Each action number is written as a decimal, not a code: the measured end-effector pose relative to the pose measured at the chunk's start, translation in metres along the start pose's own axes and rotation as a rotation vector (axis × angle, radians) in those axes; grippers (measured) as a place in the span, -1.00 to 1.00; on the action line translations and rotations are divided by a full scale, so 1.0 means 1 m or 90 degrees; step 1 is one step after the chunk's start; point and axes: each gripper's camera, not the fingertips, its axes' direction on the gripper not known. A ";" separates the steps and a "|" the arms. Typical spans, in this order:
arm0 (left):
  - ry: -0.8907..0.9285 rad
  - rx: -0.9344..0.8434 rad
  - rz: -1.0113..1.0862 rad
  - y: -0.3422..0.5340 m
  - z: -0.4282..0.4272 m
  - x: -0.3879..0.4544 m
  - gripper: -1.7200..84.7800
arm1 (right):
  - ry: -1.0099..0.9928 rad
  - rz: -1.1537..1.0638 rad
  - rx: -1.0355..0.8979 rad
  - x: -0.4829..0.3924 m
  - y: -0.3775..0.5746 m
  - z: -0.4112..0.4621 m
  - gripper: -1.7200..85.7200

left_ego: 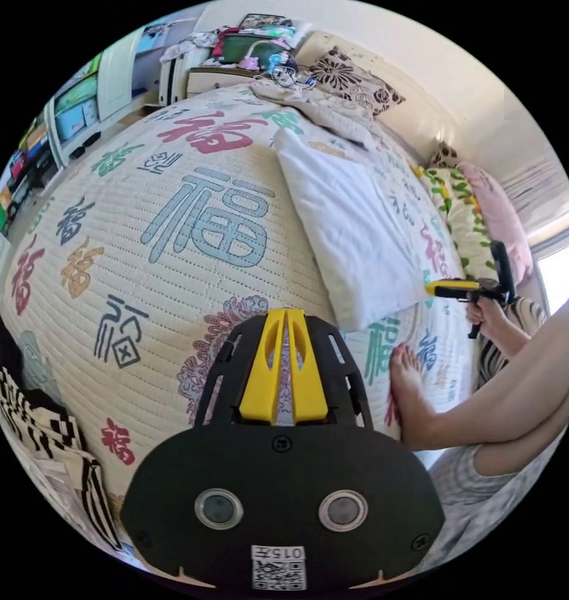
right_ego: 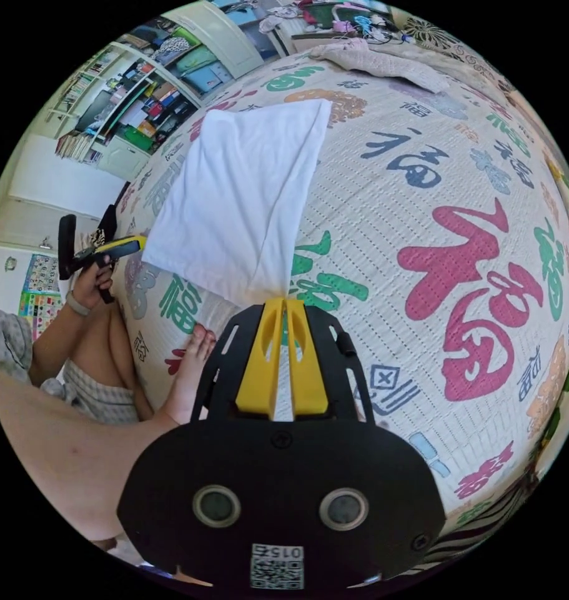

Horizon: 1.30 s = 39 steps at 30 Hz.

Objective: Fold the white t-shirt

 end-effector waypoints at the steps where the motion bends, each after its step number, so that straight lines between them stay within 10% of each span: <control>1: 0.015 0.006 -0.014 0.000 -0.004 -0.005 -0.94 | 0.009 -0.003 -0.003 0.000 -0.001 -0.004 -0.94; 12: 0.183 0.032 -0.068 -0.013 0.003 -0.017 -0.78 | 0.037 -0.280 0.159 -0.076 -0.162 -0.045 -0.78; 24: 0.156 0.010 -0.062 -0.026 -0.001 -0.051 -0.93 | 0.128 -0.278 -0.024 -0.116 -0.289 0.046 -0.94; 39: 0.203 0.120 0.048 -0.107 -0.065 -0.110 -0.75 | -0.103 -0.198 0.154 0.051 -0.246 -0.052 -0.80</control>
